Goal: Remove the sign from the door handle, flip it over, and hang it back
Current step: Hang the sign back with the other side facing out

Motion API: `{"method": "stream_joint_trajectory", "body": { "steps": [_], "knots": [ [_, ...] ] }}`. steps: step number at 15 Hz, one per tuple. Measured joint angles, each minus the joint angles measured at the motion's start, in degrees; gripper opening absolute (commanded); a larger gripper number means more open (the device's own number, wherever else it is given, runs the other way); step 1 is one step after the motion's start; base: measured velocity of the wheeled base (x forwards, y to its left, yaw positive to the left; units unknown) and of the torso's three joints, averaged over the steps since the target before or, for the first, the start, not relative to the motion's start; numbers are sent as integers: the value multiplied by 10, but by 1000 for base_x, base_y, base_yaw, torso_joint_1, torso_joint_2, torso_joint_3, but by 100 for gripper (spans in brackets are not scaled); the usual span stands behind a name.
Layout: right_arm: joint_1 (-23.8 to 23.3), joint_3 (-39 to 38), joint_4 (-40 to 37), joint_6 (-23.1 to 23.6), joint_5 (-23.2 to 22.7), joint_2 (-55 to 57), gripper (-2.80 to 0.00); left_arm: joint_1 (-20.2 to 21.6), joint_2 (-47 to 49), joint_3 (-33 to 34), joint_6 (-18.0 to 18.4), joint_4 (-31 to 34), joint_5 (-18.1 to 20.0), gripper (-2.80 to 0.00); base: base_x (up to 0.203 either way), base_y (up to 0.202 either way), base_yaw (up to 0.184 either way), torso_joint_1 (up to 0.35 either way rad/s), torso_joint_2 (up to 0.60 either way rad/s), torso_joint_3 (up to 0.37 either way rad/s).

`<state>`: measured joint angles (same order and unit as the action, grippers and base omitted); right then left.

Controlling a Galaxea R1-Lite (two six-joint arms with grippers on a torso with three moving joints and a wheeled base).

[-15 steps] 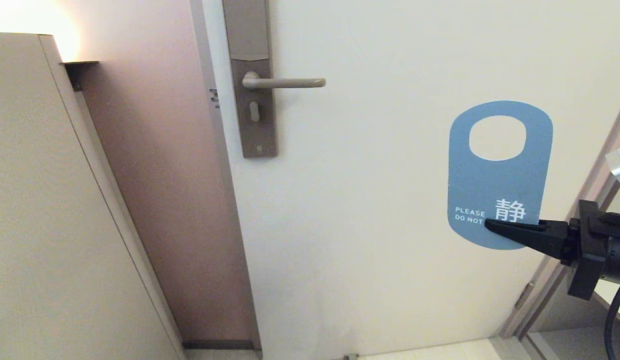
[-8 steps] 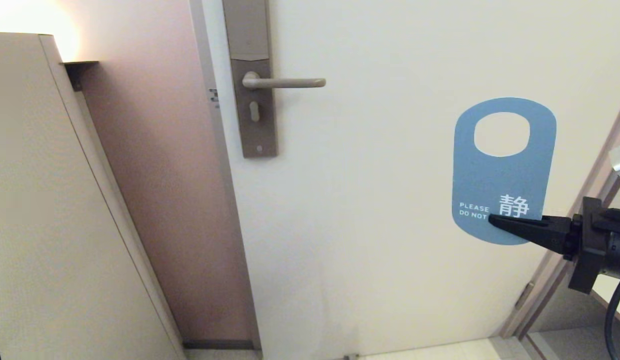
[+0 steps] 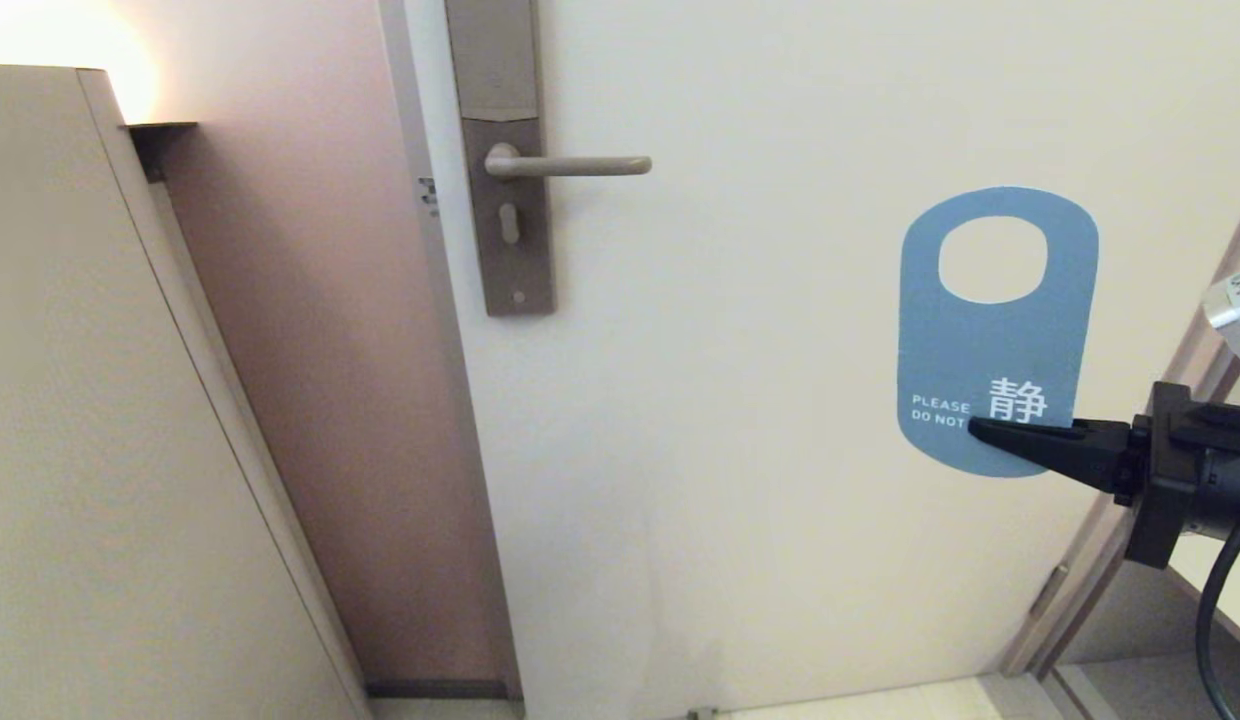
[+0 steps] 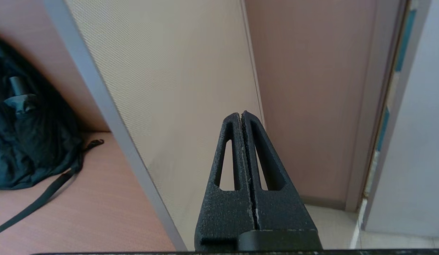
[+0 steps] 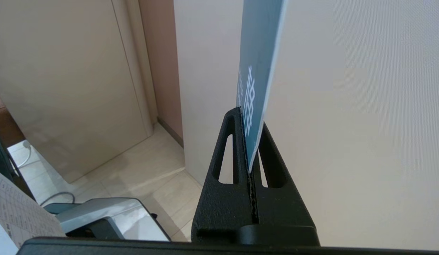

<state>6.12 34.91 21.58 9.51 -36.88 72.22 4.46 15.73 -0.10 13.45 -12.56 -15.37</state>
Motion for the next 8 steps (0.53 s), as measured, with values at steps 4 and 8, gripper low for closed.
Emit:
{"method": "stream_joint_trajectory", "body": {
  "steps": [4,8],
  "knots": [
    [0,2,0,1,0,6,-280,0,0,0,-21,-2,-21,-280,0,0,0,0,0,0],
    [0,13,3,2,0,17,-280,0,0,0,-36,26,-40,-280,0,0,0,0,0,0]
  ]
}}
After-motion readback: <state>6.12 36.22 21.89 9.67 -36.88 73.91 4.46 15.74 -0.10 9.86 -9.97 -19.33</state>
